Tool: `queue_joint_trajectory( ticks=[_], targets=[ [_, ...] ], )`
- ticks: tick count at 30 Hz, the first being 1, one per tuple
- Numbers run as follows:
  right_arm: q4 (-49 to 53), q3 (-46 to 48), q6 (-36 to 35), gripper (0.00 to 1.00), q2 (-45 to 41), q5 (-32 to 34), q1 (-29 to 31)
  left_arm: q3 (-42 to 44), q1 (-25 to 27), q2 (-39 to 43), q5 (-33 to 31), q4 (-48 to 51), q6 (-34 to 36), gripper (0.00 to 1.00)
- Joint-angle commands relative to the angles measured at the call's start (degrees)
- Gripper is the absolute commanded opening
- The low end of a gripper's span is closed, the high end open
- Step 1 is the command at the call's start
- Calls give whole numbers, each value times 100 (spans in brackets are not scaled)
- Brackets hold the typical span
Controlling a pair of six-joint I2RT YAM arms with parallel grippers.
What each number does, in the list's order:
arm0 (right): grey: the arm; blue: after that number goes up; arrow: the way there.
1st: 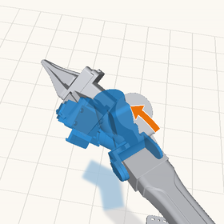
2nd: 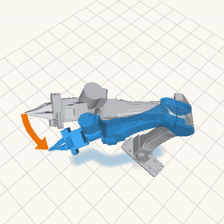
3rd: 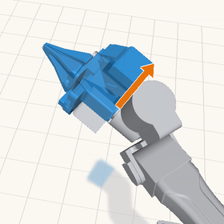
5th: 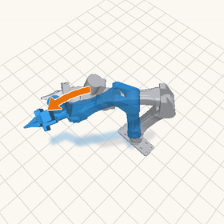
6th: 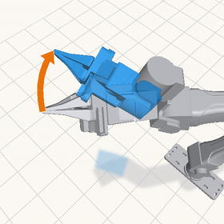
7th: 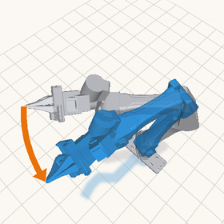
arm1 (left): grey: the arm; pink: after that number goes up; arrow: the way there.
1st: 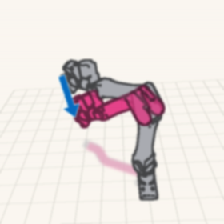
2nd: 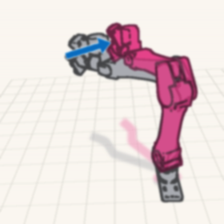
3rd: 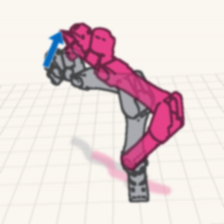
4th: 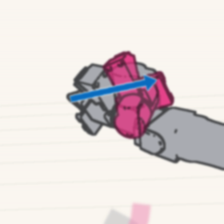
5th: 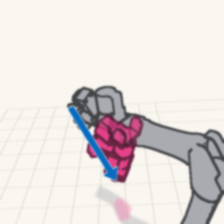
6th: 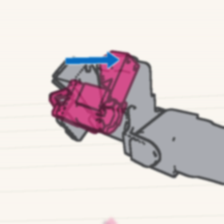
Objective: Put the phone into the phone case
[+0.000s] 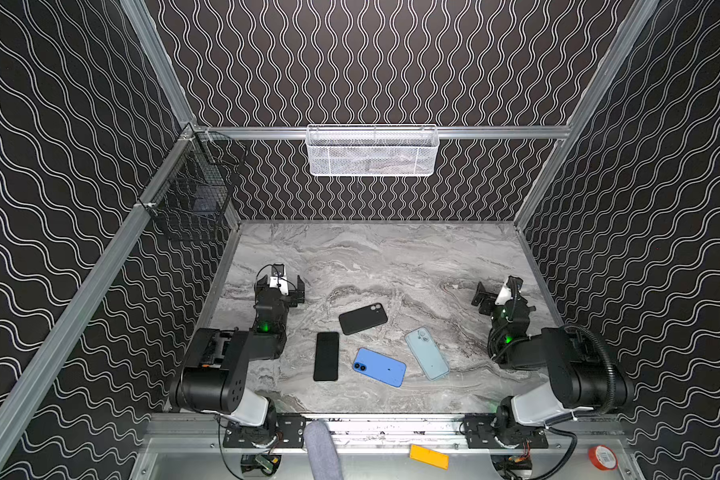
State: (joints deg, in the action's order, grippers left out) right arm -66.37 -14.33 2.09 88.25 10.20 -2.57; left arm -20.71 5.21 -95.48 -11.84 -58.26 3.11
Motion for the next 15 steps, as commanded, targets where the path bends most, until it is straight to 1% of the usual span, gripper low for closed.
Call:
queue_joint_trajectory(
  ticks=[1, 15],
  targets=[
    [-236, -8, 3, 100, -12, 44, 14, -16, -2, 12, -11, -161, 7, 99],
    [-242, -9, 2, 100, -2, 36, 13, -50, -3, -6, -1, -113, -11, 99]
  ],
)
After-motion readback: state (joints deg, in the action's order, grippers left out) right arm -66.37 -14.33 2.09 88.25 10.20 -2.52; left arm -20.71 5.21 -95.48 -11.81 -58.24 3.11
